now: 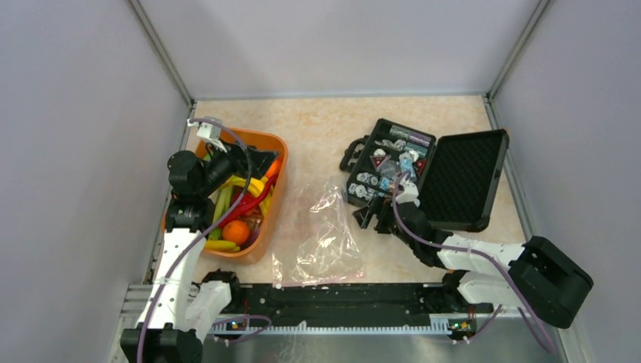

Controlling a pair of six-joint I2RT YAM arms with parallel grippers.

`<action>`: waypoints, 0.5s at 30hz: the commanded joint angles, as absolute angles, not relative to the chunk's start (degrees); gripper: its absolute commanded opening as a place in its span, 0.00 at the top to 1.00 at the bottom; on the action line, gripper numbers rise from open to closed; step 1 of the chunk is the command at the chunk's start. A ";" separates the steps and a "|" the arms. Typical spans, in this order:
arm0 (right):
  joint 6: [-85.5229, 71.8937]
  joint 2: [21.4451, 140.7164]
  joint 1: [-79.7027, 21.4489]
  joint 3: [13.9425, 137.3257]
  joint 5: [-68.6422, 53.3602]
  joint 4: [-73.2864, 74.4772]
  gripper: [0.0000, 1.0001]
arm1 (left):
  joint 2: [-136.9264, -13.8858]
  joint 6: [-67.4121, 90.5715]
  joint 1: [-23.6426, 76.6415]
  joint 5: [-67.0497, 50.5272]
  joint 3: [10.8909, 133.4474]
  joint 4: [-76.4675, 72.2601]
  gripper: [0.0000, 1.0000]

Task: Place the food in the zip-top bag and seal the zipper

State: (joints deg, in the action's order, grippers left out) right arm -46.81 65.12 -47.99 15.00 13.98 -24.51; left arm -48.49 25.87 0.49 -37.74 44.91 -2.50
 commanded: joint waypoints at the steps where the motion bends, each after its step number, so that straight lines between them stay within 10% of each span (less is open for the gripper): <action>1: -40.80 68.89 -36.99 16.29 18.54 -25.82 0.01 | -48.17 26.58 0.73 -38.89 47.48 -4.13 0.01; 15: -38.91 88.10 -17.28 28.42 7.70 -30.64 0.01 | -46.11 25.97 0.72 -39.00 46.51 -2.76 0.01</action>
